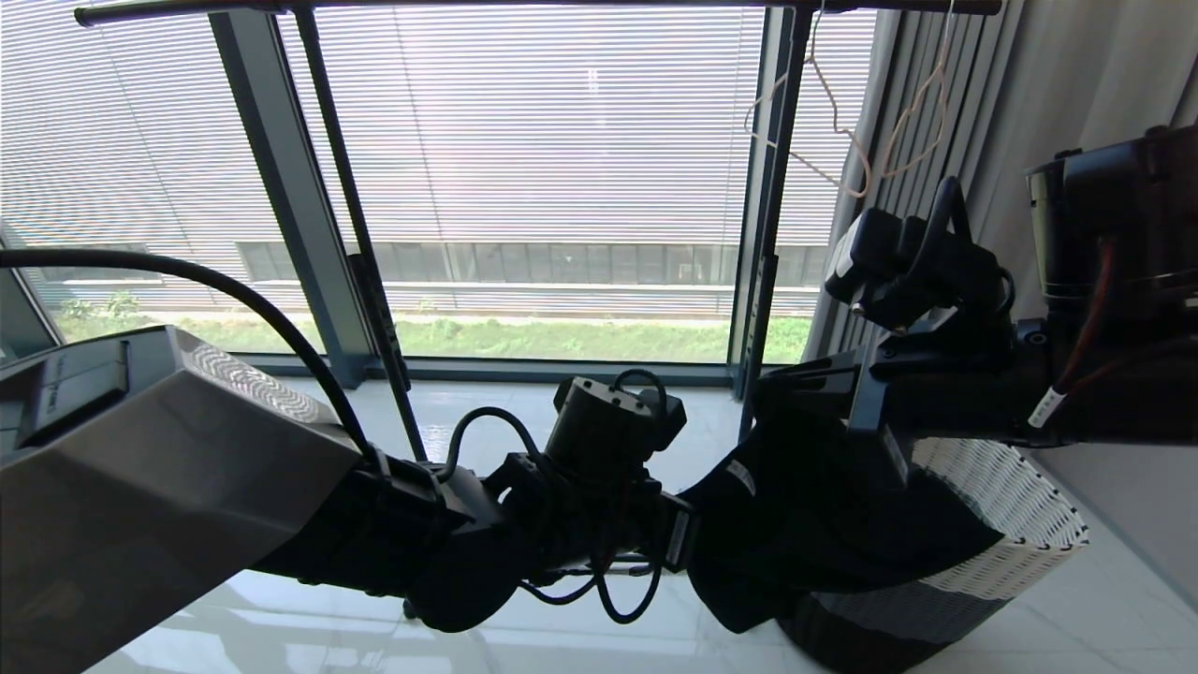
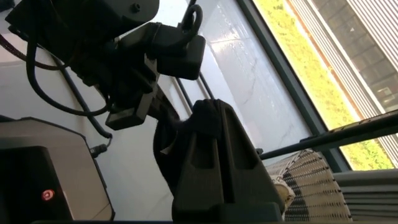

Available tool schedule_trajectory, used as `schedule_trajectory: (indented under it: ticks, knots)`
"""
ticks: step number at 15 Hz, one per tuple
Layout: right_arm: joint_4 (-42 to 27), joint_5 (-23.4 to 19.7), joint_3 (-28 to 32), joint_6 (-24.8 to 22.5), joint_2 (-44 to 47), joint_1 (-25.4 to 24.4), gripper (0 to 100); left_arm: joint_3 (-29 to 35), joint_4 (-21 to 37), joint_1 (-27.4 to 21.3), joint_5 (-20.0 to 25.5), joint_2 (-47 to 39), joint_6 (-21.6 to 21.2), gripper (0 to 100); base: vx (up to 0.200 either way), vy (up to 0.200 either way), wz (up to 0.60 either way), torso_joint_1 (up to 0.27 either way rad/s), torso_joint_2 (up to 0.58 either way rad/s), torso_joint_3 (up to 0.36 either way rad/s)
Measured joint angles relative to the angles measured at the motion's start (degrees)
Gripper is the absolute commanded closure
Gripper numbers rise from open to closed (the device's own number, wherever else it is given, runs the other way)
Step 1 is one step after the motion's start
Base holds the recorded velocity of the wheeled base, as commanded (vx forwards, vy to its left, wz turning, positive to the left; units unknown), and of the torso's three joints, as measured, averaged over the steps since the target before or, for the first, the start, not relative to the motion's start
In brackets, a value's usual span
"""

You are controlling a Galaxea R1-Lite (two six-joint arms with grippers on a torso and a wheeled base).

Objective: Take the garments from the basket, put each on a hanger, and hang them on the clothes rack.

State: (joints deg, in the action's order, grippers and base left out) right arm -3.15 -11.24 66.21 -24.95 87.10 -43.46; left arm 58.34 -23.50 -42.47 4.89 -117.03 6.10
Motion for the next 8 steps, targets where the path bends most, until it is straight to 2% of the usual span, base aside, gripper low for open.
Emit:
schedule_trajectory:
  ticks: [2,3,5,8]
  knots:
    - [1.12,0.07,-0.11,4.68,1.01,0.22,100,-2.32,-7.97,1.68,-1.41,0.79,0.22,100,0.000,0.000,0.00,0.000,0.00,0.000]
    - [4.38,0.13,-0.09,6.92,2.36,0.22,100,-3.78,-9.06,2.67,-1.72,2.28,0.33,100,0.000,0.000,0.00,0.000,0.00,0.000]
    - [10.39,0.84,0.38,8.35,5.40,-0.09,100,-6.64,-9.83,4.57,-1.89,7.11,0.39,100,0.000,0.000,0.00,0.000,0.00,0.000]
    - [11.68,2.21,3.47,9.61,9.07,-3.58,100,-11.85,-9.20,7.01,-1.96,18.55,0.22,100,0.000,0.000,0.00,0.000,0.00,0.000]
